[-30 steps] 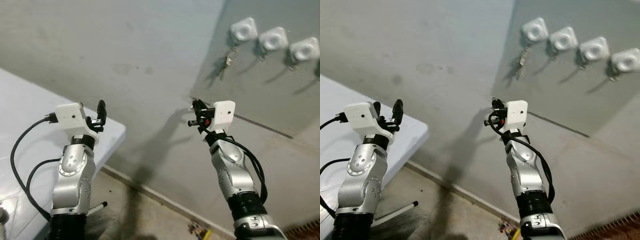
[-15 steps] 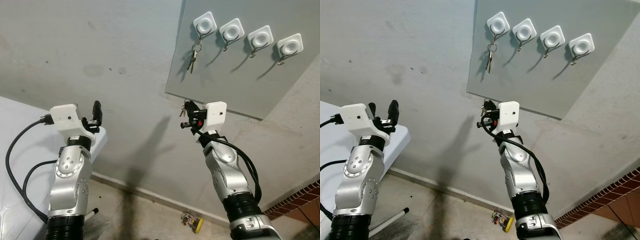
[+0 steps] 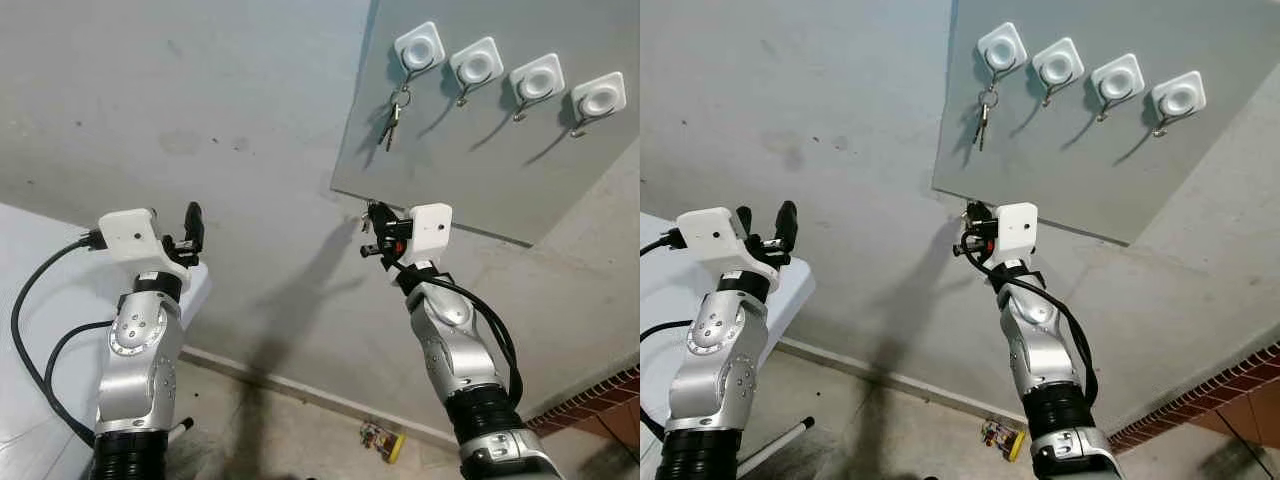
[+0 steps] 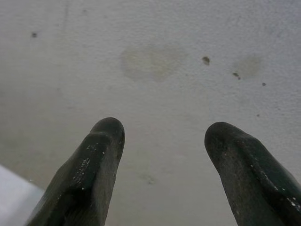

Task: Hang keys on a hook

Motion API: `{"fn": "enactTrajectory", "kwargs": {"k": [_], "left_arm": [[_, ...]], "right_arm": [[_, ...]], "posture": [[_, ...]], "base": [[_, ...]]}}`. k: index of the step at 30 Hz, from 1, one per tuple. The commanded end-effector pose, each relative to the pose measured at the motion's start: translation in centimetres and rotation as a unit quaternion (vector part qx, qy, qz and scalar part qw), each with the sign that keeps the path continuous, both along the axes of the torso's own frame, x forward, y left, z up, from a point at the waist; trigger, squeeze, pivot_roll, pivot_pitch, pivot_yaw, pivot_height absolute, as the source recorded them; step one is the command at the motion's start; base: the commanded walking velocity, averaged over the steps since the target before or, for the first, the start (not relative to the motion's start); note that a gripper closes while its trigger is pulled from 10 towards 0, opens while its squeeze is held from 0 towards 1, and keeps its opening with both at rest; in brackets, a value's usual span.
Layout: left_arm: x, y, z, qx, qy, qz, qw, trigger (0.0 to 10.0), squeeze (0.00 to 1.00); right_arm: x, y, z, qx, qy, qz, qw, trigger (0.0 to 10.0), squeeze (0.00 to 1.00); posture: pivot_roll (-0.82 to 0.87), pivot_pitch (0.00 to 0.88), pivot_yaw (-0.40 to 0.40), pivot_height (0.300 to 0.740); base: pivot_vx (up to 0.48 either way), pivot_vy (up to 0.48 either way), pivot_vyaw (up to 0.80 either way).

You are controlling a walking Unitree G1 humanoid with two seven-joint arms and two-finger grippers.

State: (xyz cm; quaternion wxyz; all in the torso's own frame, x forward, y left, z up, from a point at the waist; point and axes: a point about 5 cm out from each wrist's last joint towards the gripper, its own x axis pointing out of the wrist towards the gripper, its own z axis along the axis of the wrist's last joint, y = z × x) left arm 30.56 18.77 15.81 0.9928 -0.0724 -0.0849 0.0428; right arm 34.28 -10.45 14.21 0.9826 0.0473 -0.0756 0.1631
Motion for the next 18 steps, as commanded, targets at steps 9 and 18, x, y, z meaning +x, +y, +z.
{"fn": "enactTrajectory", "kwargs": {"k": [9, 18], "left_arm": [[-0.19, 0.08, 0.22, 0.009, -0.004, 0.005, 1.0, 10.0, 0.0], [-0.2, 0.17, 0.46, 0.012, -0.007, 0.0, 1.0, 10.0, 0.0]], "right_arm": [[-0.08, -0.25, 0.23, 0.004, -0.002, -0.002, 1.0, 10.0, 0.0], [-0.1, -0.24, 0.19, 0.004, 0.0, -0.004, 1.0, 10.0, 0.0]], "posture": [[-0.02, 0.063, -0.086, 0.74], [-0.02, 0.068, -0.082, 0.74]], "base": [[0.0, 0.0, -0.73], [0.0, 0.0, -0.73]]}}
